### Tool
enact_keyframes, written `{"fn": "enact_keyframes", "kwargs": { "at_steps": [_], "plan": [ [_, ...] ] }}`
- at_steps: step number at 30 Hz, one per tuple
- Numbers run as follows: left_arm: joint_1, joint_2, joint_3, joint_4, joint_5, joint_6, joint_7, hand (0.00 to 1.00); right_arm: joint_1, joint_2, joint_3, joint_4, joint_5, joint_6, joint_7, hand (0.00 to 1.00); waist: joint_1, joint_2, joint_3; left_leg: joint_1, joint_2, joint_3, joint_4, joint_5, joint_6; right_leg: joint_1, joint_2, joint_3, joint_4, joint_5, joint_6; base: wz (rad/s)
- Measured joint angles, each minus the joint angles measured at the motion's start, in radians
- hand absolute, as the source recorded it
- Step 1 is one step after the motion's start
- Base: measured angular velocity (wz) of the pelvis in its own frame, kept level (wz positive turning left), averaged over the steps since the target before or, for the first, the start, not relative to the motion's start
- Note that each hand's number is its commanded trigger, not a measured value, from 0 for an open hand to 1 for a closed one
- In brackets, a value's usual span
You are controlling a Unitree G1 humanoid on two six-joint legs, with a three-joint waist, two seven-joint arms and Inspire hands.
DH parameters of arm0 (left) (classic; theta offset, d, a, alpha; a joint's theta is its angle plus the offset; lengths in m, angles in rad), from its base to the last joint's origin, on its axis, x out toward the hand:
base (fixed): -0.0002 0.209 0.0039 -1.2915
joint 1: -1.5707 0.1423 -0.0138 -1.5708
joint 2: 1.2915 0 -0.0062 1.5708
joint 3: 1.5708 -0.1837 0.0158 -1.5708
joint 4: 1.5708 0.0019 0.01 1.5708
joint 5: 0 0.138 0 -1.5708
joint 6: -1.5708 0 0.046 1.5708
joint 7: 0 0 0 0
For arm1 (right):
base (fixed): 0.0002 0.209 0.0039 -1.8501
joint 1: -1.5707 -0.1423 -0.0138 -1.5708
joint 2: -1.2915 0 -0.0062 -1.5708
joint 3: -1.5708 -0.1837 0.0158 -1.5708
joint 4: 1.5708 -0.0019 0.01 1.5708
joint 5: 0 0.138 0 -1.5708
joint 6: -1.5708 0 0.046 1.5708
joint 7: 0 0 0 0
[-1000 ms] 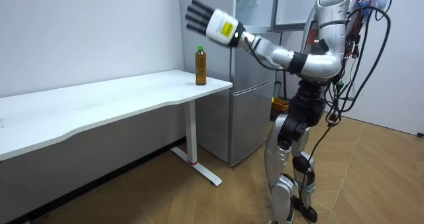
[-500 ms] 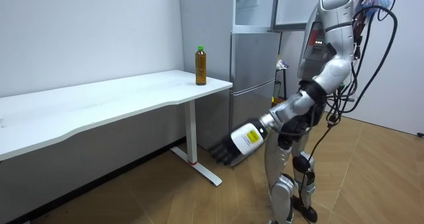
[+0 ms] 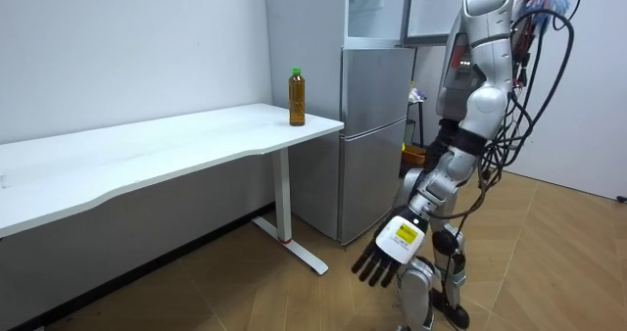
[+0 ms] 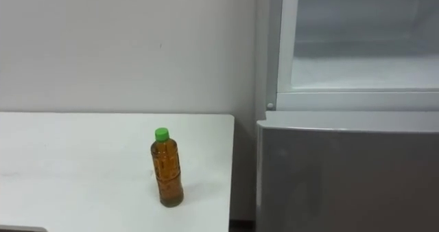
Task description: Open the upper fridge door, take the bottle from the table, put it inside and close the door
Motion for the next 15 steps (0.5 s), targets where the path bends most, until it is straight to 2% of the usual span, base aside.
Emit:
{"fn": "enact_keyframes", "kwargs": {
  "at_steps": [4,9,15],
  "plan": [
    [-0.014,-0.001,-0.027,0.024,0.075,0.033,-0.014,0.0,-0.009,0.001,0.008,0.002,0.011,0.0,-0.001,0.0,-0.009,0.009,-0.0005,0.001,0.005,0.013,0.014,-0.011,0.002,0.002,0.0,0.004,0.004,0.0,0.001,-0.06],
    [-0.037,-0.001,-0.04,0.029,0.181,0.075,-0.051,0.0,-0.019,0.007,0.008,0.01,0.016,0.002,0.002,0.0,-0.029,0.006,-0.0006,0.007,0.006,0.022,0.013,-0.013,0.003,0.003,-0.001,0.015,0.005,-0.002,0.002,-0.05],
    [-0.057,0.008,-0.061,0.029,0.212,0.103,-0.056,0.0,-0.033,0.009,0.029,0.013,0.03,0.014,-0.001,0.0,-0.053,0.0,-0.0027,0.007,0.006,0.022,0.012,-0.013,0.003,0.002,0.001,0.017,0.003,-0.002,0.002,-0.01]
  ]
}}
